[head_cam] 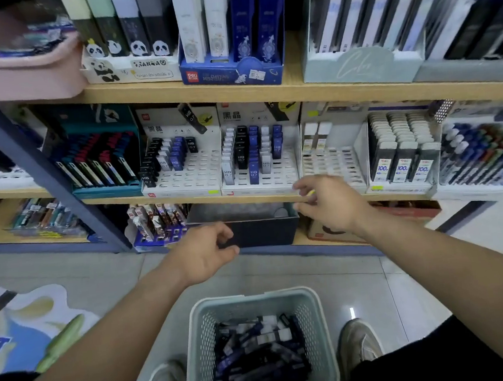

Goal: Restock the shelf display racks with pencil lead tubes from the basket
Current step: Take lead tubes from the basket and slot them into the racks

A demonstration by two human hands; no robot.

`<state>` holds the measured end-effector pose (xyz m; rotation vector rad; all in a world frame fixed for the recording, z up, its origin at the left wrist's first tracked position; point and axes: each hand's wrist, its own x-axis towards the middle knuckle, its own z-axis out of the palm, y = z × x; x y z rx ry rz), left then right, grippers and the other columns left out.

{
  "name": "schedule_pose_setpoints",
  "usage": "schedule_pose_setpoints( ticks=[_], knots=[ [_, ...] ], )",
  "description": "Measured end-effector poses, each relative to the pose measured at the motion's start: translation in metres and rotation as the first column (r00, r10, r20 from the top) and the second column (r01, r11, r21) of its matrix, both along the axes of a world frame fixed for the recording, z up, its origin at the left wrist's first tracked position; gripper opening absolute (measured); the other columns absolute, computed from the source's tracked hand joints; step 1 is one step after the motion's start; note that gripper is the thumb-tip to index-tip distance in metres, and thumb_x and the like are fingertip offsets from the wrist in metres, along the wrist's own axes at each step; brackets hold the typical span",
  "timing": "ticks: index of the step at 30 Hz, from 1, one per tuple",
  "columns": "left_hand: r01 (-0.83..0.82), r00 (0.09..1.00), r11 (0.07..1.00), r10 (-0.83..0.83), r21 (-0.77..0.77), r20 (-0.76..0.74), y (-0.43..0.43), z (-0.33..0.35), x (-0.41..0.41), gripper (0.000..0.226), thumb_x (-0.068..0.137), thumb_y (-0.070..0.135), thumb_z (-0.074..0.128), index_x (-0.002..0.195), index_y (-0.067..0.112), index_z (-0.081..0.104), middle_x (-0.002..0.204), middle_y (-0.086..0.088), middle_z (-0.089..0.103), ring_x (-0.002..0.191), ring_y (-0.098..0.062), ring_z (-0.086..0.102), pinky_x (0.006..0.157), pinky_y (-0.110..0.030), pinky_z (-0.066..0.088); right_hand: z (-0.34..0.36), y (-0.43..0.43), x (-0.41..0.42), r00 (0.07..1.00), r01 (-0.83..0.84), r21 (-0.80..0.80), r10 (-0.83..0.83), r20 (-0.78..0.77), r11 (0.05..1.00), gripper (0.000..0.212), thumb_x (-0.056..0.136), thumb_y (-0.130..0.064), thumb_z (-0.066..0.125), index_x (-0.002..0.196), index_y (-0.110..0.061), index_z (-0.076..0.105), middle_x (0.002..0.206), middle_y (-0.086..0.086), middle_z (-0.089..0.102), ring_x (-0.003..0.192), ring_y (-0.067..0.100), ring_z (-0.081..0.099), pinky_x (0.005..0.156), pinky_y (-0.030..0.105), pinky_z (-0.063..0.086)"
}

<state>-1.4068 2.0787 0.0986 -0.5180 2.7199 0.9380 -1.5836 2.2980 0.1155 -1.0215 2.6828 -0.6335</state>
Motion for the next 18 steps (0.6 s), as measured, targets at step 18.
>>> schedule_pose_setpoints(
  ticks=[18],
  knots=[
    [0.013,0.927,1.000,-0.010,-0.006,0.375,0.061,-0.183,0.118,0.063,0.090,0.041,0.067,0.144,0.018,0.044,0.142,-0.008,0.051,0.125,-0.026,0.052,0.101,-0.029,0.041,-0.213,0.019,0.154,0.882,-0.253,0.333,0.076,0.465,0.908,0.063,0.091,-0.040,0.066,0.145,-0.017,0.044,0.144,0.010,0.051,0.130,0.028,0.047,0.105,0.037,0.042]
  ],
)
